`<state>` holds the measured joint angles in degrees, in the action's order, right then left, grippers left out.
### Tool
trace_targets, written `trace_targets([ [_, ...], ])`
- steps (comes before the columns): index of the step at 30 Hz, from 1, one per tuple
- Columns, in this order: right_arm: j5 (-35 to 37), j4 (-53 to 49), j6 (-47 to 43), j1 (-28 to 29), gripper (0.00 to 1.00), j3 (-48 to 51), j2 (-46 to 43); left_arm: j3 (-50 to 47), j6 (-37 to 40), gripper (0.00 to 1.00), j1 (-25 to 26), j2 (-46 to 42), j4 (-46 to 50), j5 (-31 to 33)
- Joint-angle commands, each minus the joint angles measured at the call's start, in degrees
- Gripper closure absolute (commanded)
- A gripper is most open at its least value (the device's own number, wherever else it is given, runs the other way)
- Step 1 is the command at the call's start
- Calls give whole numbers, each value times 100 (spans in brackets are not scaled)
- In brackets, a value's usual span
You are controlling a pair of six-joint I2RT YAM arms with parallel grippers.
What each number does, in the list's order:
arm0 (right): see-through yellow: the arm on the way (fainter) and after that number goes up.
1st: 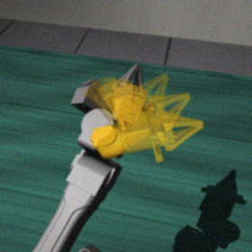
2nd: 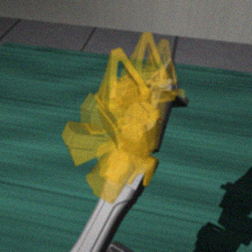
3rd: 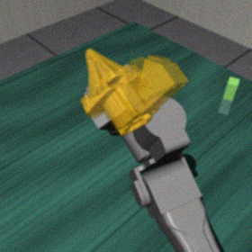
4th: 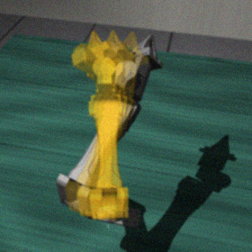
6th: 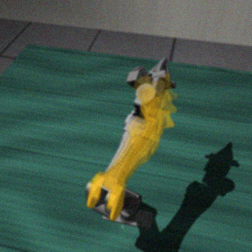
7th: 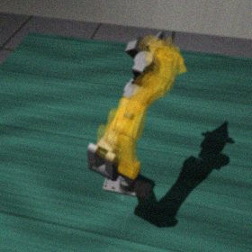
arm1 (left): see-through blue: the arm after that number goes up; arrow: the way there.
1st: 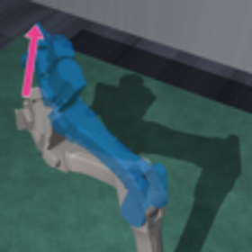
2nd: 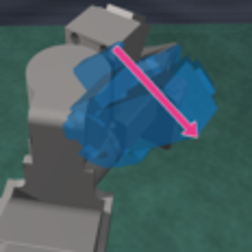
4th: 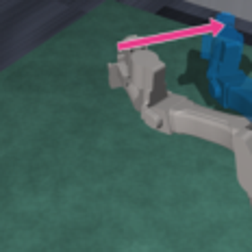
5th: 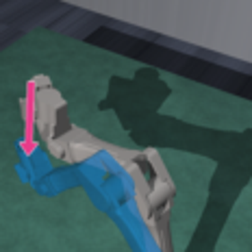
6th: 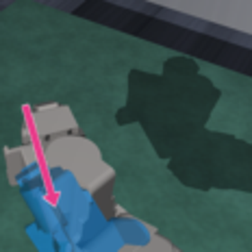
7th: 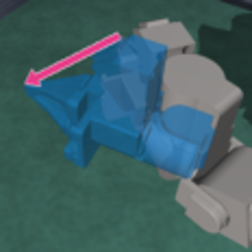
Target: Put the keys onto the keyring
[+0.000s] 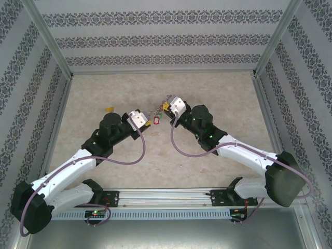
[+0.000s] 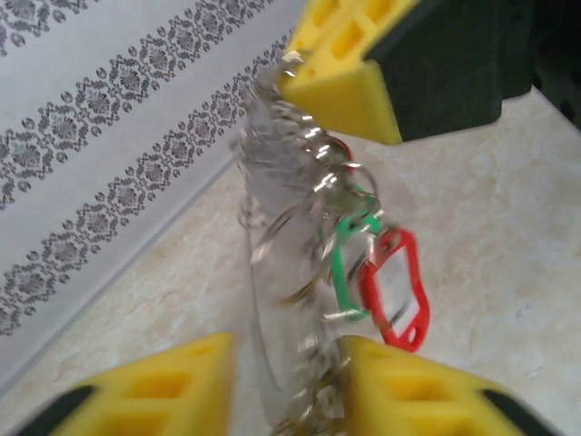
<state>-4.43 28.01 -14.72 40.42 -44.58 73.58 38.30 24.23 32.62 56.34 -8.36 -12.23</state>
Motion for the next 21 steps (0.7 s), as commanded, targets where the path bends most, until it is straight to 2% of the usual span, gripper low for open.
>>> trace_targets([
  [1, -586, 21, -192, -225, 98, 61, -288, -115, -234, 46, 16, -305, -376, -299],
  [3, -851, -80, -242, -407, 98, 87, -356, -98, -177, 39, 8, -384, -144, -440],
  [6, -1257, -166, -233, -749, 99, 126, -436, 156, -216, 29, -11, -328, 690, -421],
  [8, -1601, -324, -319, -930, 99, 102, -473, 256, -192, 28, -51, -336, 1111, -682],
  [14, -2789, -1193, -1180, -1410, 97, 25, -611, 475, 287, 21, -106, -404, 1897, -2059],
  [21, -3714, -2629, -2421, -1625, 96, -397, -576, 993, 662, 23, -245, -208, 2393, -2498],
])
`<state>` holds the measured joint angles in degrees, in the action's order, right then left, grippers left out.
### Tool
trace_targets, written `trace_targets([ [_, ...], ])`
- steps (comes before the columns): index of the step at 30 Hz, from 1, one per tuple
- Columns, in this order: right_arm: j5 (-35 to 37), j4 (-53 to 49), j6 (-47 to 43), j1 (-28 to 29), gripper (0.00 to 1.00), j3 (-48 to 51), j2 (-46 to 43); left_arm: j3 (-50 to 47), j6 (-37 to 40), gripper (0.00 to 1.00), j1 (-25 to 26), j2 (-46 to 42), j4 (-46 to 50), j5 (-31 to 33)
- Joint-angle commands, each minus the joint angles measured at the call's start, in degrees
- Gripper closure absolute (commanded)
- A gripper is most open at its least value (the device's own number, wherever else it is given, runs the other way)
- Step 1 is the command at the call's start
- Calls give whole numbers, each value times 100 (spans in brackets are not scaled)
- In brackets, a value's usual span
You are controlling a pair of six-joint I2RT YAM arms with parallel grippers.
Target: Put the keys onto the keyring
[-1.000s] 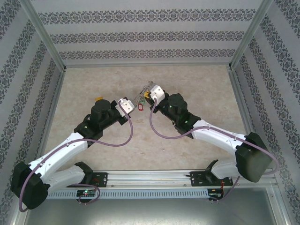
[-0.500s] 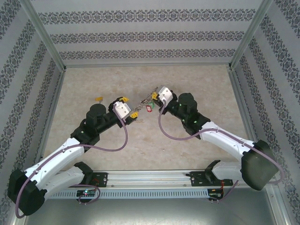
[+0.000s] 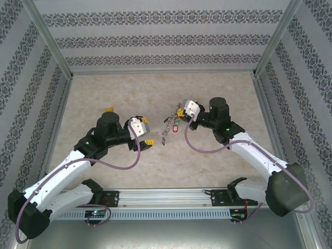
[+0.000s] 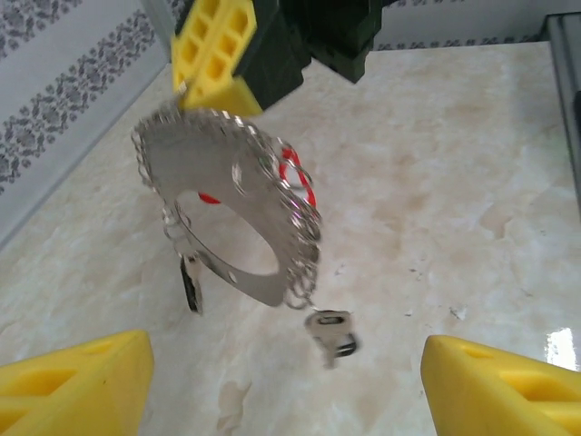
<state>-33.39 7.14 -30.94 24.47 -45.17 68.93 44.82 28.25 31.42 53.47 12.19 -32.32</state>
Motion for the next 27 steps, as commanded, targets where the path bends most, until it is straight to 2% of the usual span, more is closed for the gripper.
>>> trace_targets([
  [1, -960, -694, -1061, -21, 96, -361, -95, 433, 248, 23, -151, 181, 339, -542],
  [4, -1210, -922, -1406, -12, 95, -426, -4, 697, 68, 25, -183, 683, 243, -372],
  [6, -1355, -1146, -1594, 20, 94, -532, 95, 896, -76, 32, -183, 1109, 233, -300],
  [9, -1459, -1401, -1801, 113, 93, -712, 279, 958, -228, 44, -188, 1519, -148, -639],
  [12, -1700, -1437, -1810, 154, 93, -827, 471, 643, -557, 61, -186, 1703, -1152, -521],
  [13, -1761, -1450, -1779, 170, 93, -868, 539, 546, -486, 64, -189, 1750, -1388, -558],
  [22, -2127, -1557, -1941, 369, 92, -1028, 914, 34, 132, 66, -182, 1870, -2395, -592],
  [24, -2124, -1555, -1956, 413, 91, -1047, 979, 27, 212, 69, -179, 1887, -2450, -671],
  [27, -2043, -1507, -1960, 486, 91, -1078, 1076, 20, 313, 81, -178, 1911, -2482, -912],
])
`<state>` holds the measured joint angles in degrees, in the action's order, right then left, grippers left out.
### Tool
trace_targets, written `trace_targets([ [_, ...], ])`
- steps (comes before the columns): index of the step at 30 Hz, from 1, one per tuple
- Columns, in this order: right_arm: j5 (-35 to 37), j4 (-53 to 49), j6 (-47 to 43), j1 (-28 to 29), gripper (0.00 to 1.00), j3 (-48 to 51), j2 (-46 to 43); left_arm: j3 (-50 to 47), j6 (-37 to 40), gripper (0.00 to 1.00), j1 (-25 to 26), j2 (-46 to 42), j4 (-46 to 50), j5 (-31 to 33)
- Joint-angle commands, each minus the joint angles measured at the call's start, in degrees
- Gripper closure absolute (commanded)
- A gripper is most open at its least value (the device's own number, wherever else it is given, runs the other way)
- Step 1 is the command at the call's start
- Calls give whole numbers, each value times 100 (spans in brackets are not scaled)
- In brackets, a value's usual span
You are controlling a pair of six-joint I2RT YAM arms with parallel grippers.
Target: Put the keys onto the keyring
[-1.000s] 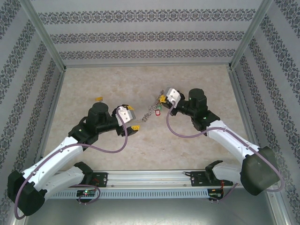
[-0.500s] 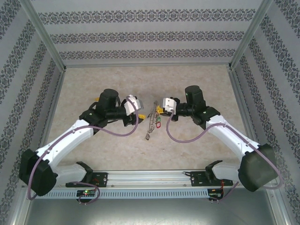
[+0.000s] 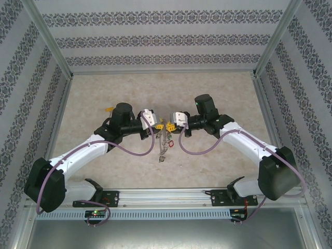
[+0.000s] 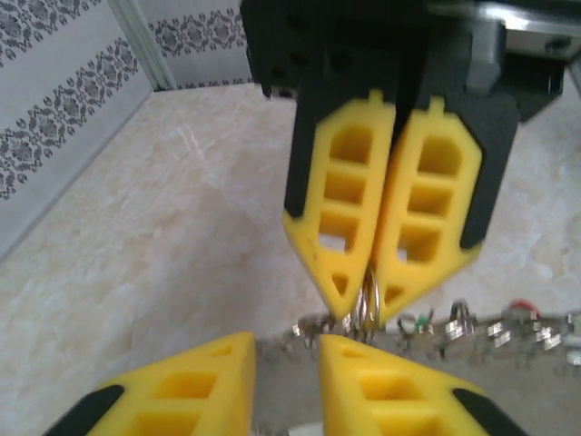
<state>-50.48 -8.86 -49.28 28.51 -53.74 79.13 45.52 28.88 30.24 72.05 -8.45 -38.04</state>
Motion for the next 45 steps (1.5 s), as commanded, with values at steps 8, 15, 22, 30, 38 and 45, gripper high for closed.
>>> trace_targets([
  [8, -237, 119, -101, 154, 91, -365, 242, -102, 469, 75, -66, 131, -97, -615],
  [15, -164, 67, -120, 147, 91, -361, 197, -274, 707, 67, -62, 81, -52, -693],
  [22, -55, 49, -137, 163, 91, -305, 111, -144, 890, 66, -75, 83, 385, -907],
  [30, 56, -86, -253, 163, 91, -307, 93, -54, 1022, 65, -167, 72, 786, -1109],
  [38, 125, -156, -320, 264, 91, -361, 85, 22, 760, 65, -228, 203, 608, -888],
  [45, 309, -143, -314, 405, 92, -414, 131, 150, 706, 73, -223, 311, 575, -1023],
])
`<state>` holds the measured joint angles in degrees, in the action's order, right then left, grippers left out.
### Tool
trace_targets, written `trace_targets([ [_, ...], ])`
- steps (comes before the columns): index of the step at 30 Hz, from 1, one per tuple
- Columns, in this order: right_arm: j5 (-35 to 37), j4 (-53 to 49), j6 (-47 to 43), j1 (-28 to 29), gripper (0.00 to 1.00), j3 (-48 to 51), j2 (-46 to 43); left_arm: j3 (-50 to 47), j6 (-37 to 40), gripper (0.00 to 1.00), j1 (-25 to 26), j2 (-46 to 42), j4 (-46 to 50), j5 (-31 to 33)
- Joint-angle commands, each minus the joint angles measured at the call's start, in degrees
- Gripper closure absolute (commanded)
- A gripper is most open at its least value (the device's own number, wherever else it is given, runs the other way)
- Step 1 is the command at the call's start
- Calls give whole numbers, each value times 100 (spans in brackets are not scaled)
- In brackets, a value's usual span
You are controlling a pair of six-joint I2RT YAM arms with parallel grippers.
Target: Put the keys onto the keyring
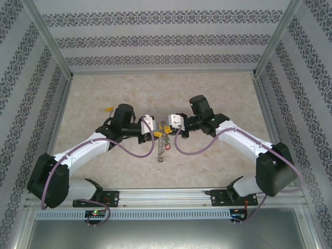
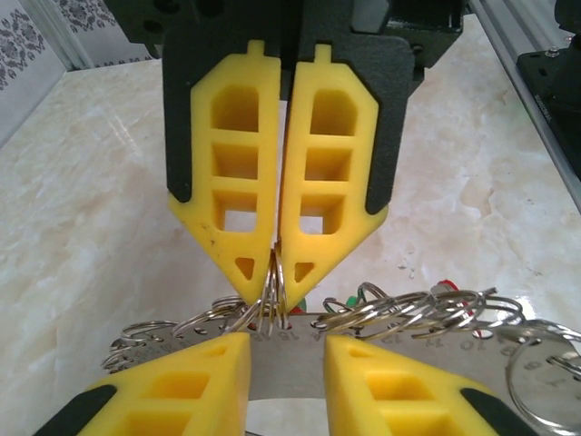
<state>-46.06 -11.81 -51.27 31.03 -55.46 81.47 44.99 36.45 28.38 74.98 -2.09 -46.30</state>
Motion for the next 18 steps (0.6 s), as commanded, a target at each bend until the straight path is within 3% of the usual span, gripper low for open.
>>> trace_targets([
  [1, -81, 134, -129, 174, 92, -237, -105, 195, -79, 73, -41, 8, -88, -203],
  [10, 615, 102, -305, 395, 92, -213, -105, 147, -145, 71, -34, -142, -59, -218],
  [18, 920, 271, -165, 527, 92, -193, -105, 194, -199, 81, -36, -138, 28, -277],
])
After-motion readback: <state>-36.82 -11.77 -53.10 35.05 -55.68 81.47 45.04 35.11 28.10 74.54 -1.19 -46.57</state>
